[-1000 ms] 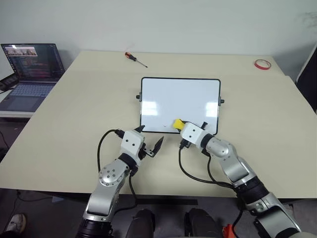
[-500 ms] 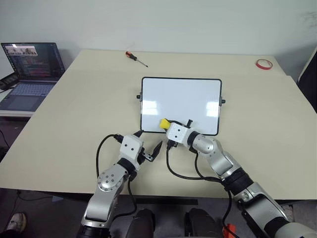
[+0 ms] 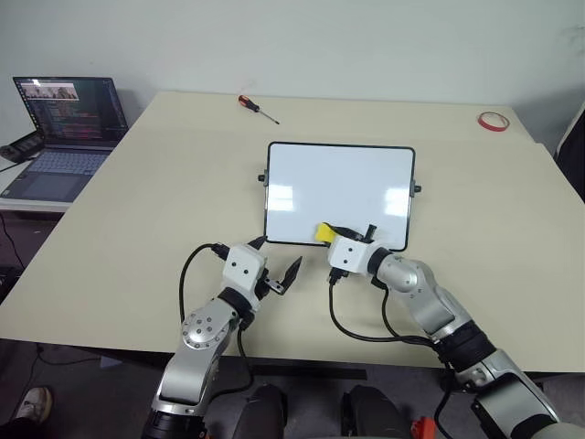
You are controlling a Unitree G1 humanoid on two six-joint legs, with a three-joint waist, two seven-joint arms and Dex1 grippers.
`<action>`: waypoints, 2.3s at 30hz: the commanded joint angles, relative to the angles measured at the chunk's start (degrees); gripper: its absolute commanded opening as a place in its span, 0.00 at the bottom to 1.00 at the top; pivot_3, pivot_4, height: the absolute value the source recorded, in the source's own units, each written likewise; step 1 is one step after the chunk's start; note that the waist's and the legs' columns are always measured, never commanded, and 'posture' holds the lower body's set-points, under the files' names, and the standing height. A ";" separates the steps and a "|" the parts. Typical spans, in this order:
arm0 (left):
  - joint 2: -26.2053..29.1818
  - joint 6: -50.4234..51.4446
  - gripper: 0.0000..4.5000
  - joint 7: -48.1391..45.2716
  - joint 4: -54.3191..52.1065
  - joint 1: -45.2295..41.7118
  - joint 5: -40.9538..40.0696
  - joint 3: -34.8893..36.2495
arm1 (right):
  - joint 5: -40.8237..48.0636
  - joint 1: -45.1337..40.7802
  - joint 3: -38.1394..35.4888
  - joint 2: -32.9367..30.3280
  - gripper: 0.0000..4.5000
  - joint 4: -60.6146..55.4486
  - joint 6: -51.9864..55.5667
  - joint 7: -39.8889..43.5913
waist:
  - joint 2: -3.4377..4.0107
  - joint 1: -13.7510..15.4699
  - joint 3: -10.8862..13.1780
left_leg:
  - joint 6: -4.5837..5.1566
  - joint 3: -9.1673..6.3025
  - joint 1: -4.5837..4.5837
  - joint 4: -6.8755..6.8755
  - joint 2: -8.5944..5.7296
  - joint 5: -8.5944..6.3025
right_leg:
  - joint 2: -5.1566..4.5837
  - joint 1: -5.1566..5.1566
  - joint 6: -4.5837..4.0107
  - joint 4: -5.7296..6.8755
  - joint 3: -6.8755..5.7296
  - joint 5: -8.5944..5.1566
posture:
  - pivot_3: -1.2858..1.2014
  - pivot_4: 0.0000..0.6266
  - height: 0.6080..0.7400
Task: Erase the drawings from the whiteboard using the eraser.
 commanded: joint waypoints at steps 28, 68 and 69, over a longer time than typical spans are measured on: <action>3.87 -11.54 1.00 -37.20 15.90 -22.55 -11.34 -8.41 | 19.13 21.26 -35.48 1.25 0.25 -45.36 52.21 -6.26 | 0.04 -0.80 0.03 | 0.00 0.12 -0.11 -0.12 0.02 0.00 | 0.08 -0.17 -0.01 -0.02 0.08 -0.02 | 0.52 0.24 1.00; 0.74 -16.89 1.00 -45.69 30.58 -32.04 -7.41 -11.44 | 27.88 14.08 -39.60 7.29 0.25 -35.18 61.33 -13.88 | 0.05 -0.88 0.03 | 0.02 0.12 -0.14 -0.11 0.01 -0.01 | 0.13 -0.20 0.00 -0.01 0.09 -0.03 | 0.52 0.24 1.00; 0.78 -16.83 1.00 -45.66 30.54 -32.03 -7.37 -11.44 | 27.90 14.10 -39.51 7.21 0.25 -35.00 61.22 -13.86 | 0.05 -0.88 0.03 | 0.02 0.12 -0.14 -0.11 0.01 -0.01 | 0.13 -0.20 0.00 -0.01 0.09 -0.03 | 0.52 0.24 1.00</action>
